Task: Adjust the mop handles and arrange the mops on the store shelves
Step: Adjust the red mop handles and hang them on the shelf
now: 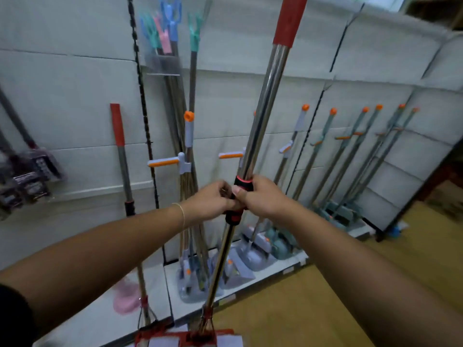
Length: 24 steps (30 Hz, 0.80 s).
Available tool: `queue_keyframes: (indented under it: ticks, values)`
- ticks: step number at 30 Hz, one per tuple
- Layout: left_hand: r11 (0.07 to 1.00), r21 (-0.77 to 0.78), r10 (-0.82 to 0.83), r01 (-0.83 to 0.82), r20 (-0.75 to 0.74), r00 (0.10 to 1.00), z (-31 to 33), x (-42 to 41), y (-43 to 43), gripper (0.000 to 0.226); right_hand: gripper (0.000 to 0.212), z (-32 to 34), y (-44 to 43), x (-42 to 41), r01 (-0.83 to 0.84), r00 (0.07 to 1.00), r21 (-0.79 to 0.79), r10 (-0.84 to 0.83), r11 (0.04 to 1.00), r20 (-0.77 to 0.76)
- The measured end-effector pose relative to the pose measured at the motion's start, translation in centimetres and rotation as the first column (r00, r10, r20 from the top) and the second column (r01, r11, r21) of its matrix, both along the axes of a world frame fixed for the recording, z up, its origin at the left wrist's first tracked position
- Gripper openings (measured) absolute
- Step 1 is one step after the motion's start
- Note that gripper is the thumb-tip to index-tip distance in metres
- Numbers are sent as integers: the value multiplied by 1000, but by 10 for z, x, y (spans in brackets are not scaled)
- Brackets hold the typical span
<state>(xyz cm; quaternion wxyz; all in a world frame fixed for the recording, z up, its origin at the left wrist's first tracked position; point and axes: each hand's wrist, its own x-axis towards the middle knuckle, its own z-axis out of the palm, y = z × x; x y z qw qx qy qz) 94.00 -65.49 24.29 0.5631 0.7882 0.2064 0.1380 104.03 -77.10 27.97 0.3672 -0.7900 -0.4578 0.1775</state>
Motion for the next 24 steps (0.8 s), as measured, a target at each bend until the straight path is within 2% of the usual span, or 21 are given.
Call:
queue_keyframes:
  ticks: [3, 8, 16, 19, 22, 24]
  values:
    - [991, -25, -128, 129, 52, 990, 21, 48, -27, 17, 21, 22, -28, 39, 66, 998, 31, -66, 997, -6]
    - [975, -7, -218, 222, 159, 963, 48, 125, -70, 8, 17, 50, -74, 105, 204, 979, 119, -202, 972, -29]
    - [943, 9, -324, 333, 259, 910, 83, 242, -145, 9, 15, 86, -154, 200, 399, 914, 218, -407, 891, -11]
    - [927, 15, -364, 375, 272, 891, 95, 283, -170, 31, 24, 94, -183, 231, 475, 874, 275, -485, 836, -34]
    - [910, 29, -401, 413, 312, 861, 104, 322, -198, 19, 21, 104, -210, 257, 536, 838, 340, -536, 773, -104]
    - [896, 29, -425, 443, 337, 840, 112, 344, -219, 18, 12, 109, -228, 274, 580, 805, 375, -579, 723, -127]
